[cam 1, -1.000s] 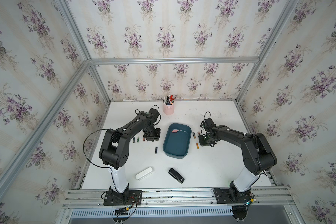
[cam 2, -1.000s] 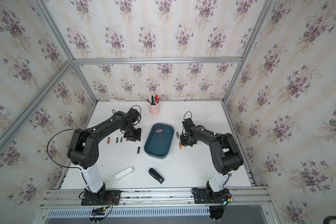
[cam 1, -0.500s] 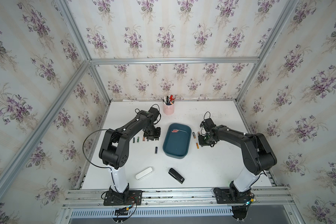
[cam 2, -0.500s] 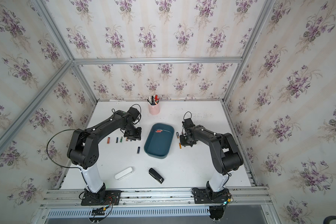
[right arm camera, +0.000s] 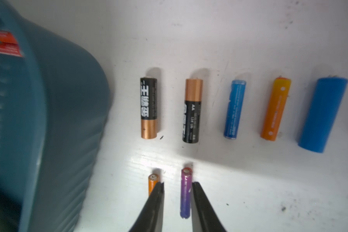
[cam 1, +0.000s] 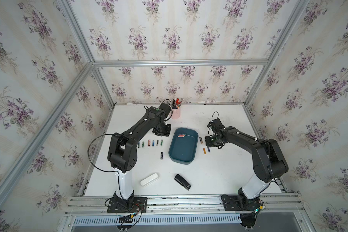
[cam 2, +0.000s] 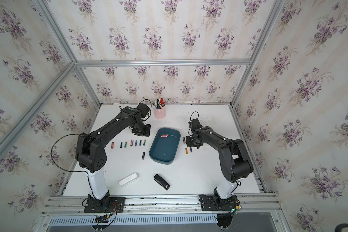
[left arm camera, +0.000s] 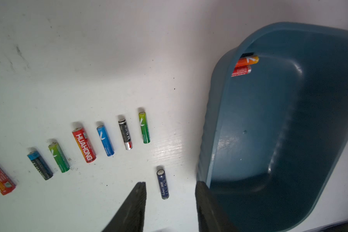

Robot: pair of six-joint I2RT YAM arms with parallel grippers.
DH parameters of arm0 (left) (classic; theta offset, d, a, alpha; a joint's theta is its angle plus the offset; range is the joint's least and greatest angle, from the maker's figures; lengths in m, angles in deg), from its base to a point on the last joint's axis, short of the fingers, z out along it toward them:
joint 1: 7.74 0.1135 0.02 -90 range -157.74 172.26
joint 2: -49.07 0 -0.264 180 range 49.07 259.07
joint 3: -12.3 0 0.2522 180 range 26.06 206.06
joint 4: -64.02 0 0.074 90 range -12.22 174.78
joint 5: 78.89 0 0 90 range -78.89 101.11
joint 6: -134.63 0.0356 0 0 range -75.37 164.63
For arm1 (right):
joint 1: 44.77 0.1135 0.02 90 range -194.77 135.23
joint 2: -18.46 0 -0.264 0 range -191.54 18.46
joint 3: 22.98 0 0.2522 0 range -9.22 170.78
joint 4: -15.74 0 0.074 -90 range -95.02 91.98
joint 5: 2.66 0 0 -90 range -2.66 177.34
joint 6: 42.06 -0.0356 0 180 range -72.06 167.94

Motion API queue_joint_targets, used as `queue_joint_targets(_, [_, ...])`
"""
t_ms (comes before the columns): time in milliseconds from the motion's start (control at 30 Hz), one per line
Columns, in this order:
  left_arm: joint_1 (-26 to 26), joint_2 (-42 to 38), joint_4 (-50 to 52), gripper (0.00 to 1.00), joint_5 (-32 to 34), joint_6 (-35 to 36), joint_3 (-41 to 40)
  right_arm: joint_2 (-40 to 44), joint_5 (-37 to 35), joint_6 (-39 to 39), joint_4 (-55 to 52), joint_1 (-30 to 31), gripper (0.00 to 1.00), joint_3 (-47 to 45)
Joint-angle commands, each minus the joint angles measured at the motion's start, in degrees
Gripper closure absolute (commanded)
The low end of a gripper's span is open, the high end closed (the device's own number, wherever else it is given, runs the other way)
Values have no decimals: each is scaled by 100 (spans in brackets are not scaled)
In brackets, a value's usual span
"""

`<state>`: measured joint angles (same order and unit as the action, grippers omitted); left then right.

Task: Take the batteries out of the storage box
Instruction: Place the battery at the center of the board.

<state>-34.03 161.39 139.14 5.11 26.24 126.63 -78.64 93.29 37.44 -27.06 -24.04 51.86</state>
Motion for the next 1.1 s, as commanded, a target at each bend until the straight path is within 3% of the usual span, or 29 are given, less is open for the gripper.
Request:
queue_joint_targets(0, [-259, 214, 208, 55, 546, 325, 448, 92, 42, 2, -183, 1, 70, 182])
queue_joint_targets(233, [-732, 1133, 494, 55, 514, 658, 1711, 79, -67, 39, -279, -21, 70, 404])
queue_joint_targets(500, [-999, 1955, 454, 54, 135, 1109, 2464, 118, -61, 48, -258, -142, 70, 354])
queue_joint_targets(1067, [-1069, 2422, -212, 52, 143, 1905, 2120, 32, -125, 92, -367, -263, 69, 368])
